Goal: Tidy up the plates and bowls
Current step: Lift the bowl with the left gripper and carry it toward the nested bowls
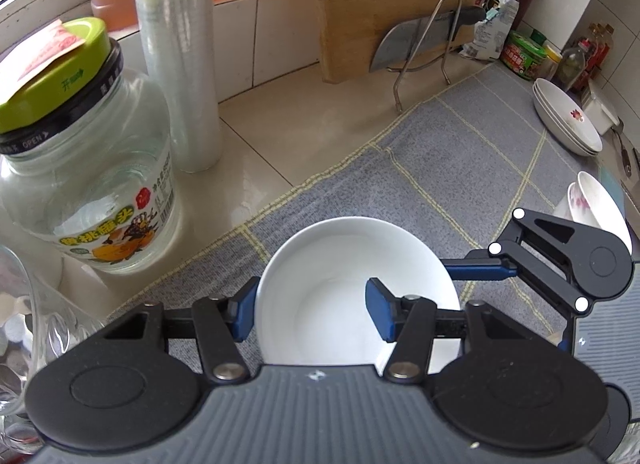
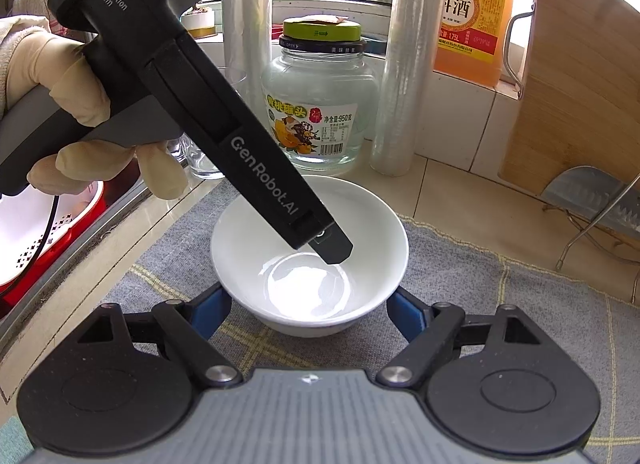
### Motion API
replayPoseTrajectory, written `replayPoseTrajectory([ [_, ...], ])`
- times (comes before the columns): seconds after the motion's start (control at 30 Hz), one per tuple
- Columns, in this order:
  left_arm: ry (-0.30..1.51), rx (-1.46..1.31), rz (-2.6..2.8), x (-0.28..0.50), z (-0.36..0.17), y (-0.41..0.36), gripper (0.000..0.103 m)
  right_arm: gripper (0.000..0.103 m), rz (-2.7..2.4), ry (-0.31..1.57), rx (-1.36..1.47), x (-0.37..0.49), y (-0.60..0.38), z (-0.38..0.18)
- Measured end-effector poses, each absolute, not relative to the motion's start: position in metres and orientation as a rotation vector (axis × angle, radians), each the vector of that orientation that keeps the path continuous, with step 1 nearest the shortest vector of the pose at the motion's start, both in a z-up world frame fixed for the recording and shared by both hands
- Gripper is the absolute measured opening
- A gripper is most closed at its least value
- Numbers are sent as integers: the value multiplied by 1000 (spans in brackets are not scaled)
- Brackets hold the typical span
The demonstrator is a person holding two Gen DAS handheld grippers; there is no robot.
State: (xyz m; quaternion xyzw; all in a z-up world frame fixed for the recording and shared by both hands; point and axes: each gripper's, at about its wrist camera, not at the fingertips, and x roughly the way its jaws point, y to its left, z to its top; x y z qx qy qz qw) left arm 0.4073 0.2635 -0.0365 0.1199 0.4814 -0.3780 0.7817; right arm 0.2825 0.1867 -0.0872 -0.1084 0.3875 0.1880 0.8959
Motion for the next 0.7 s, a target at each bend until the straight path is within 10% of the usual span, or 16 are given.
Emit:
replayPoseTrajectory([
  [0.7,1026,237,-788,371,-9,251,54,88,437,834,-215,263,171,-62],
])
